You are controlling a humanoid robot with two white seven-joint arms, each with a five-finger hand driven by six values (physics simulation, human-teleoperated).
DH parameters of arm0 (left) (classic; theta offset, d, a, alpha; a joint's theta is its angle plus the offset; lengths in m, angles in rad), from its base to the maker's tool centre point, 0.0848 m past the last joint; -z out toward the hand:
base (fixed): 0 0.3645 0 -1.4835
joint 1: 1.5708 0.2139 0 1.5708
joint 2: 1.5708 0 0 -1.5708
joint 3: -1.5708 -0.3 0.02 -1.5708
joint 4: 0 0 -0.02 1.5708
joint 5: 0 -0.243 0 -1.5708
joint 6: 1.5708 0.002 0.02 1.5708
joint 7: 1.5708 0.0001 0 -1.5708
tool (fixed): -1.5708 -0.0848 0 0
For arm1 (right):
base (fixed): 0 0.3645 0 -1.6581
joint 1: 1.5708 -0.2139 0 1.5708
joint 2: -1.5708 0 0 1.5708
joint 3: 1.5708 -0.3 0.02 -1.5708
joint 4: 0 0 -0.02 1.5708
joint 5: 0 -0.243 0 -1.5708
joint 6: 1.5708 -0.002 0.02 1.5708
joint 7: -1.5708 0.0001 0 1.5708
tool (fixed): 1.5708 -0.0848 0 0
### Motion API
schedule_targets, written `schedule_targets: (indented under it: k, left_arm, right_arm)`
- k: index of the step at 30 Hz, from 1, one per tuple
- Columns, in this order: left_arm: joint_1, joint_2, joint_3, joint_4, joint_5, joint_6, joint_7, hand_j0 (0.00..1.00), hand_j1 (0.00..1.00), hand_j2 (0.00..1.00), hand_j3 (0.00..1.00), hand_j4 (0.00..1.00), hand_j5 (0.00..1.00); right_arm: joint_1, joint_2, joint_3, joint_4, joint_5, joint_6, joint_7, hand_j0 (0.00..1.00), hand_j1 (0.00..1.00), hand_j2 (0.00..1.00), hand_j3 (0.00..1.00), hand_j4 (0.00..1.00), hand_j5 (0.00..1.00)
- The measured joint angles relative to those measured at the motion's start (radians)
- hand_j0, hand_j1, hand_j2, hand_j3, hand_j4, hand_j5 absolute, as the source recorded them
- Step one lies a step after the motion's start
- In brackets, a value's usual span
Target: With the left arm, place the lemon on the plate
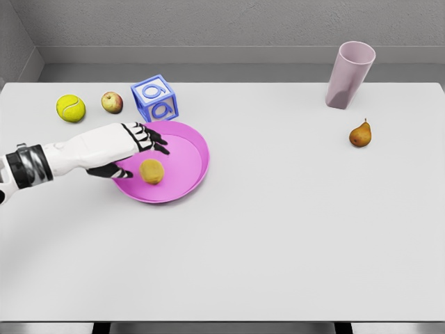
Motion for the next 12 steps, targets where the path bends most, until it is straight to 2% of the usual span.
schedule_targets:
  k: [3,8,12]
  left_arm:
    - [0.02,0.013,0.052,0.0,0.009,0.0,-0.001,1.0,1.0,1.0,1.0,1.0,1.0]
    - [0.113,0.039,0.177,0.026,0.018,0.0,0.004,1.0,1.0,1.0,1.0,1.0,1.0]
    - [0.115,0.054,0.26,0.094,0.021,0.0,0.0,1.0,1.0,1.0,1.0,1.0,1.0]
  right_arm:
    - [0.0,0.0,0.0,0.0,0.0,0.0,0.0,1.0,1.0,1.0,1.0,1.0,1.0]
    - [0.0,0.0,0.0,0.0,0.0,0.0,0.0,1.0,1.0,1.0,1.0,1.0,1.0]
    - [0.0,0.0,0.0,0.0,0.0,0.0,0.0,1.0,1.0,1.0,1.0,1.0,1.0]
